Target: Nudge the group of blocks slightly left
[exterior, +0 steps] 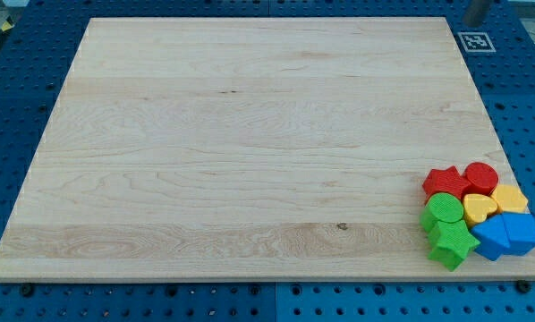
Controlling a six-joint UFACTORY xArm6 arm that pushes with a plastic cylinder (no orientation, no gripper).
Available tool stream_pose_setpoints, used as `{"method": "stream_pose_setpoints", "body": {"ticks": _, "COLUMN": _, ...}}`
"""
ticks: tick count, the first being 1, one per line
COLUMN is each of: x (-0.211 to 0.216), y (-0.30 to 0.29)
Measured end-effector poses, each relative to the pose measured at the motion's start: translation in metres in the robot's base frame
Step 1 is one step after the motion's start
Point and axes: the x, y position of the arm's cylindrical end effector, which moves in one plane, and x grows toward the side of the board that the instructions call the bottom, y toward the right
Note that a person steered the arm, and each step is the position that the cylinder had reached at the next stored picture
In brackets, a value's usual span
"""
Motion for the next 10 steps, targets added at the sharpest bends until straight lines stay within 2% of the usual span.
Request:
{"method": "stream_pose_setpoints", "body": {"ticks": 2, "x": 0.002, "y": 0.0}}
{"method": "stream_pose_setpoints", "body": {"ticks": 3, "x": 0.012, "y": 0.0}}
{"method": "stream_pose_setpoints", "body": {"ticks": 4, "x": 0.043, "y": 0.006}}
{"method": "stream_pose_setpoints", "body": {"ticks": 6, "x": 0.055, "y": 0.01}}
{"method": "stream_pose_setpoints", "body": {"ticks": 7, "x": 0.119, "y": 0.009}}
{"method": "stream_pose_setpoints", "body": {"ticks": 10, "x": 0.376, "y": -0.019}}
